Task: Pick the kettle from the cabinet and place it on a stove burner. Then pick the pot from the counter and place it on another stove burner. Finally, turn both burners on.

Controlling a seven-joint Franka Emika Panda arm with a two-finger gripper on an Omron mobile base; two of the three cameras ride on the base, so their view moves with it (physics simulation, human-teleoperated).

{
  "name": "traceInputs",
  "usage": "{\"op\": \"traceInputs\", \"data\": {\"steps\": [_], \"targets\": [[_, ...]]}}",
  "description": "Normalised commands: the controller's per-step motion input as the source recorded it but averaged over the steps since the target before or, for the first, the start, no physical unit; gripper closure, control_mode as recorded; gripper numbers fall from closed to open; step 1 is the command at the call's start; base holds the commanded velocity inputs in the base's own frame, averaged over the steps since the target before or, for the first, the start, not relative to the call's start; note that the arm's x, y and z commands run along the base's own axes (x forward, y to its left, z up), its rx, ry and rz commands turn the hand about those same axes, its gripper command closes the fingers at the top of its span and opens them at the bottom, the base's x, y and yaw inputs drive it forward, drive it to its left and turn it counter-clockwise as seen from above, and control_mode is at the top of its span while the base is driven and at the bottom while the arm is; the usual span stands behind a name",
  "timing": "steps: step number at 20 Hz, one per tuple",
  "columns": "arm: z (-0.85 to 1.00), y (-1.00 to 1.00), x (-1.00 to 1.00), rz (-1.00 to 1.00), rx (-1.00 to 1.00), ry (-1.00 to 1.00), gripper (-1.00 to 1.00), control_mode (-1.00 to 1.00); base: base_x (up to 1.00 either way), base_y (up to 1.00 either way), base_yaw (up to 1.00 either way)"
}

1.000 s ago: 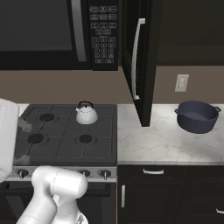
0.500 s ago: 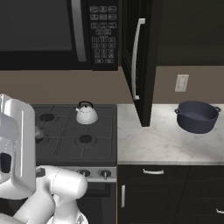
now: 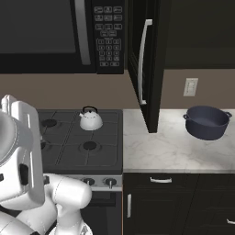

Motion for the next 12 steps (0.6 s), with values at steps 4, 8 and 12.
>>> {"op": "traceInputs", "data": {"steps": [4,8,12], "targets": [[0.00,0.00,0.00,0.00,0.00,0.00,-1.00,-1.00,0.00,0.00,0.00],[0.00,0.00,0.00,0.00,0.00,0.00,-1.00,1.00,-0.33,-0.02,0.00],[0.00,0.00,0.00,0.00,0.00,0.00,-1.00,1.00,-0.55,-0.15,0.00]]}}
